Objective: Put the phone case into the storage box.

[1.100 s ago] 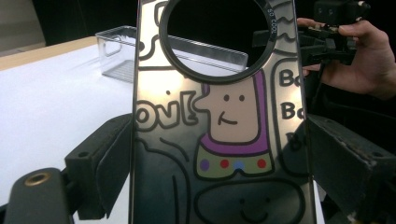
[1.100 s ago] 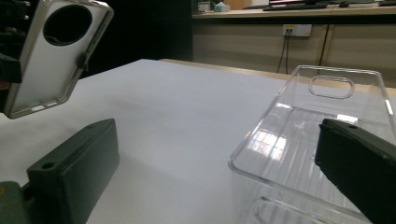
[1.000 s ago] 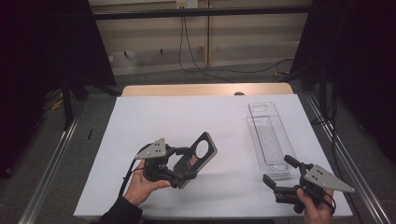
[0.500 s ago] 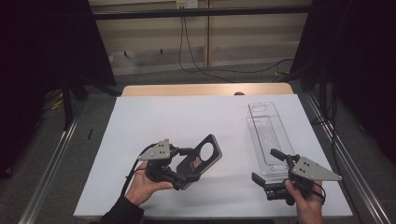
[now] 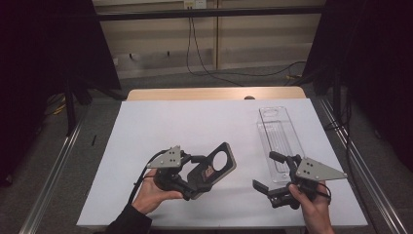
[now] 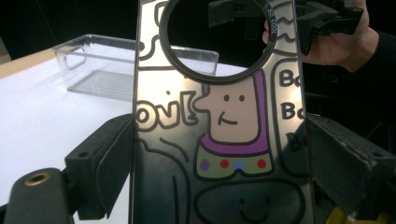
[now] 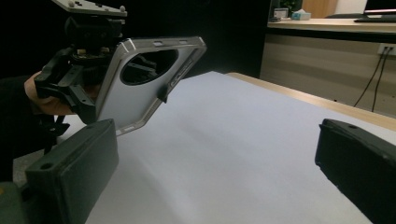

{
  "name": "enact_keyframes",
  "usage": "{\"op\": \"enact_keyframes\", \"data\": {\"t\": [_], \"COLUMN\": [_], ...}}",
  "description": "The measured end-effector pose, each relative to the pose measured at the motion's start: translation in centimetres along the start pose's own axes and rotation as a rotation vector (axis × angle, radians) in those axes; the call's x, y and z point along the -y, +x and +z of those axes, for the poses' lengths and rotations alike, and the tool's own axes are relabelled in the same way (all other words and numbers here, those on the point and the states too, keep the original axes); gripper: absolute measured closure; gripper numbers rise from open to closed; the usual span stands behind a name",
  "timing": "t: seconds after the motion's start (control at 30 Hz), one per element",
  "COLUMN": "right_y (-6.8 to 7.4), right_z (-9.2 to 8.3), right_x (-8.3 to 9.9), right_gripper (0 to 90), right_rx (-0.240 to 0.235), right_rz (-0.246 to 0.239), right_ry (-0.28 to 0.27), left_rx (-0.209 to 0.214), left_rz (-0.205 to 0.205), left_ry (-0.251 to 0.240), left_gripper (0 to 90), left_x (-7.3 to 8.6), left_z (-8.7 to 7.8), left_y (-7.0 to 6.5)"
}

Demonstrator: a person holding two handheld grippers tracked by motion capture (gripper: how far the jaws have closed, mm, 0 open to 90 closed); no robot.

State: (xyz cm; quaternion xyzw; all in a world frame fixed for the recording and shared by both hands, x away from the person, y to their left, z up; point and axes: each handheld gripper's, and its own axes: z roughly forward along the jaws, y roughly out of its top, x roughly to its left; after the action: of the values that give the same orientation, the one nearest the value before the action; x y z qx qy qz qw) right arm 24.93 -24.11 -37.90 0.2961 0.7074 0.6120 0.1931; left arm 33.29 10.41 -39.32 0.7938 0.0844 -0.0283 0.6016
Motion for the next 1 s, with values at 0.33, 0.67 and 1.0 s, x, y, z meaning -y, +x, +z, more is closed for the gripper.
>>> {"op": "enact_keyframes", "data": {"t": [0.33,0.67,1.0], "right_y": [0.2,0.4,0.6], "right_z": [1.1,2.2,3.1], "right_x": [-1.0,-2.2,-2.4], "right_gripper": [0.0,0.0,0.0], "right_rx": [-0.081,-0.172,-0.269], "right_rz": [-0.038,-0.060,-0.071], "right_ry": [0.023,0.039,0.067], "left_rx": [0.042,0.088,0.128], "left_rz": [0.010,0.029,0.041], "left_ry": [0.021,0.025,0.052], "left_gripper": [12.4,12.4,12.4], "left_x": [-0.2,-1.0,-0.7], "left_z": [0.8,1.8,2.0], "left_y": [-0.1,0.0,-0.6]}}
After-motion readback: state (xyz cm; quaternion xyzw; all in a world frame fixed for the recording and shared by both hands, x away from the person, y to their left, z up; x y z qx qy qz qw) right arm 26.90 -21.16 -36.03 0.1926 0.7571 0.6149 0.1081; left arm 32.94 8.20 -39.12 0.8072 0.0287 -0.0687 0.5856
